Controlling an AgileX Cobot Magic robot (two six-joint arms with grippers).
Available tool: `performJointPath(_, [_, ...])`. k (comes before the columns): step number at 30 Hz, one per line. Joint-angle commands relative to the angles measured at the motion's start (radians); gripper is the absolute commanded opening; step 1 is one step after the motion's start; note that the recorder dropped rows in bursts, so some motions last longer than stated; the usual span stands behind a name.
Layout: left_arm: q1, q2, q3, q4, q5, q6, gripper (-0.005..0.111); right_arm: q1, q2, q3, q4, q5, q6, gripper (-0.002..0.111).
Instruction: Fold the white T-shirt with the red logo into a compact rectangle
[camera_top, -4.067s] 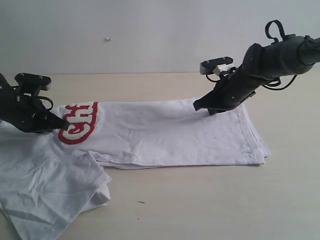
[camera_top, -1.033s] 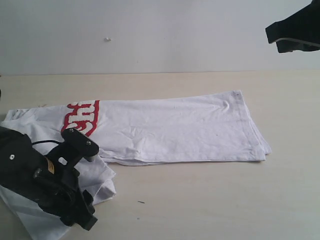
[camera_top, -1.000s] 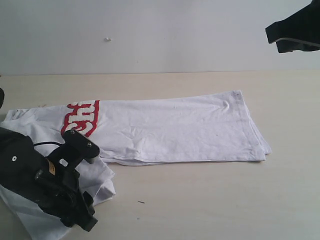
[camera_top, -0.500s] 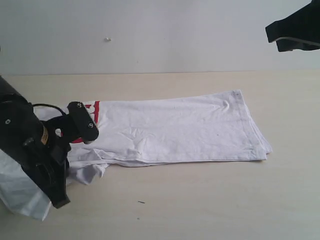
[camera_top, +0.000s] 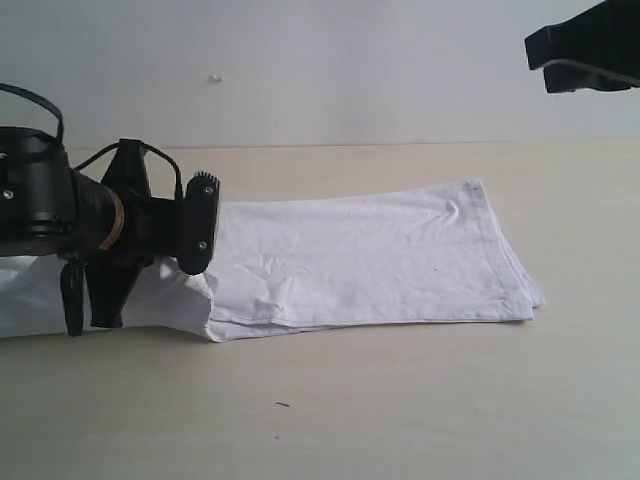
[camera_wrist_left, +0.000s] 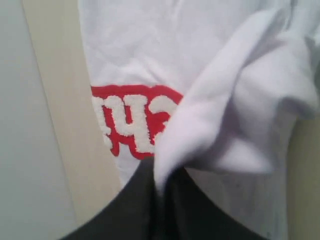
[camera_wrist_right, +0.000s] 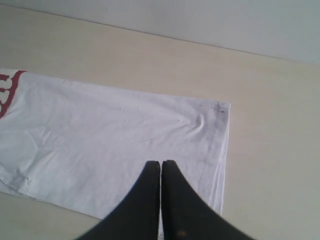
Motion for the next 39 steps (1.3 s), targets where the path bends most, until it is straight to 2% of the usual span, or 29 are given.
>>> performJointPath(1, [0.066,0.092,-0.063,0.024,-0.026,-0.067,0.035,-0.002,-0.006,0.005,0.036,0.0,-0.032,0.002])
performJointPath(2, [0.095,0.116,-0.09,0.028,-0.057,-0.104,0.043,-0.002,-0.006,0.005,0.036,0.0,-0.032,0.002])
performJointPath(5, [0.135,0.15,-0.163,0.028,-0.114,-0.272,0.043,-0.002,-0.006,0.005,0.043,-0.004,-0.032,0.002])
performJointPath(8, [0.135,0.141,-0.179,0.0,-0.107,-0.375,0.043,-0.002,-0.006,0.005,0.043,-0.004,-0.032,0.002])
performJointPath(9, [0.131,0.131,-0.179,-0.083,-0.087,-0.447,0.043,-0.002,-0.006,0.005,0.046,-0.002,-0.032,0.002])
performJointPath(10, [0.131,0.127,-0.179,-0.208,-0.044,-0.44,0.039,-0.002,-0.006,0.005,0.046,-0.001,-0.032,0.002])
performJointPath(16, [0.131,0.132,-0.179,-0.497,0.138,-0.31,0.0,-0.002,-0.006,0.005,0.05,0.012,-0.032,0.002])
performJointPath(17, [0.131,0.132,-0.179,-0.566,0.153,-0.264,0.0,-0.002,-0.006,0.005,0.05,0.016,-0.032,0.002])
performJointPath(18, [0.131,0.132,-0.179,-0.717,0.161,-0.134,0.0,-0.002,-0.006,0.005,0.05,0.026,-0.032,0.002])
performJointPath(19, [0.131,0.132,-0.179,-0.796,0.161,-0.078,0.0,-0.002,-0.006,0.005,0.05,0.031,-0.032,0.002])
performJointPath(21, [0.131,0.146,-0.179,-0.86,0.145,-0.049,0.002,-0.002,-0.006,0.005,0.05,0.033,-0.032,0.002])
performJointPath(27, [0.134,0.212,-0.179,-0.844,0.107,-0.074,0.039,-0.002,-0.006,0.005,0.052,0.033,-0.032,0.002])
performJointPath(30, [0.134,0.24,-0.179,-0.765,0.033,-0.171,0.04,-0.002,-0.006,0.005,0.055,0.026,-0.032,0.002])
performJointPath(34, [0.135,0.258,-0.179,-0.542,-0.069,-0.335,0.039,-0.002,-0.006,0.005,0.116,0.034,-0.08,0.002])
performJointPath(39, [0.138,0.262,-0.179,-0.256,-0.079,-0.429,0.039,-0.002,-0.006,0.005,0.211,0.034,-0.158,0.002])
